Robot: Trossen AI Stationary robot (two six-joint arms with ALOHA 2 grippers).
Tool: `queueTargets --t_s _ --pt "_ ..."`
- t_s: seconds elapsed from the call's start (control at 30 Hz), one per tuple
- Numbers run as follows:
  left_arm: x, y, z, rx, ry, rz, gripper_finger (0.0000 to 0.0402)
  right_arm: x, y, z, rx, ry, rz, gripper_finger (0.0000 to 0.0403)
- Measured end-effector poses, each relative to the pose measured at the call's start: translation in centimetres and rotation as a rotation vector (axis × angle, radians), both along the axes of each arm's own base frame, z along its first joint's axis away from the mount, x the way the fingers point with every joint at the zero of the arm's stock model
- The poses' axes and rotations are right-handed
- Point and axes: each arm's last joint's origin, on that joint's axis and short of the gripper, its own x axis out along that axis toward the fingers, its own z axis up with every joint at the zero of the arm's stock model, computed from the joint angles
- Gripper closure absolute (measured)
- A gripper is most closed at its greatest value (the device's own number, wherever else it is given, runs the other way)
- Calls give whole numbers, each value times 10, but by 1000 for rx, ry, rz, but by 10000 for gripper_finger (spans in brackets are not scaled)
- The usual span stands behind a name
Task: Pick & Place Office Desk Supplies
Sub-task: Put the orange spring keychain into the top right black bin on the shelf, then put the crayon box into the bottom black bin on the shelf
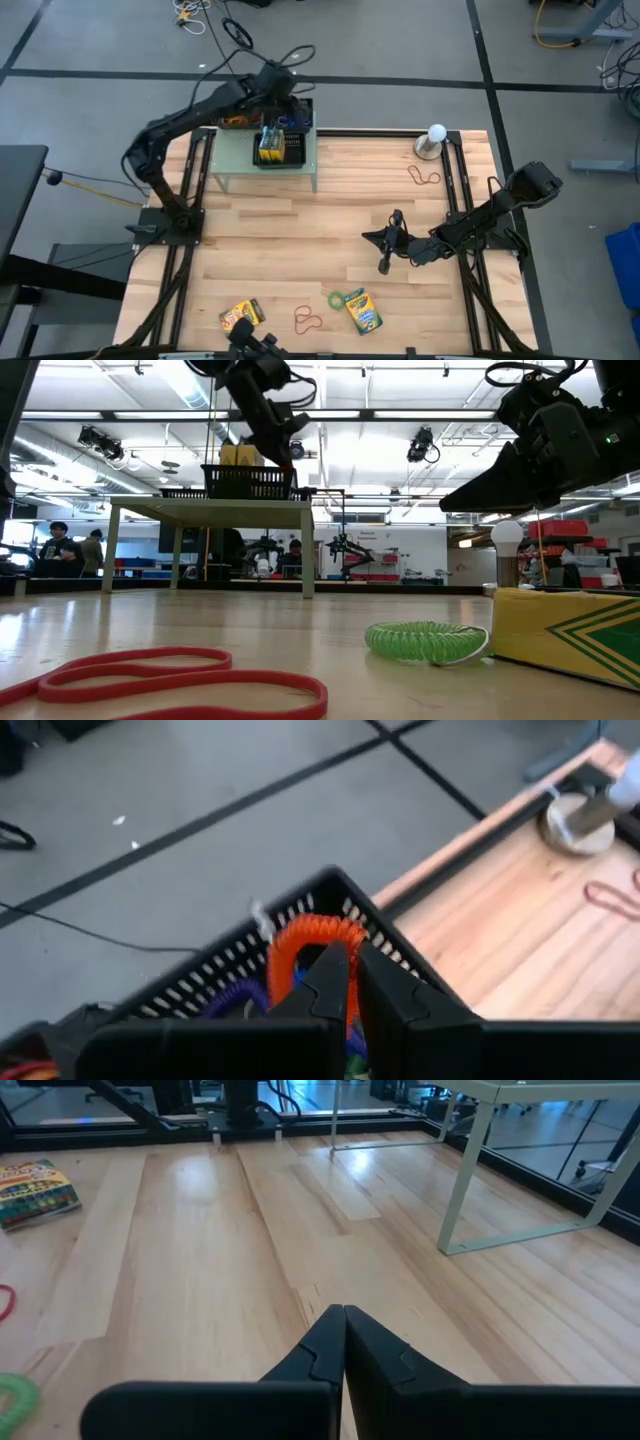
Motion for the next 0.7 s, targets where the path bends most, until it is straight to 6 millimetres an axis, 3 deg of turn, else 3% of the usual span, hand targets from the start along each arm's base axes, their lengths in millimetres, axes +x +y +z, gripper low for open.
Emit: queueTargets --t_s 0.2,0.53,0.7 --pt "1 -2 -9 -28 68 21 366 0 0 0 -8 2 2 391" --pt "8 -16 -8 -19 86 13 253 1 0 2 3 -18 3 391" --pt "10 -25 -4 -9 104 -21 236 1 0 2 2 -17 3 391"
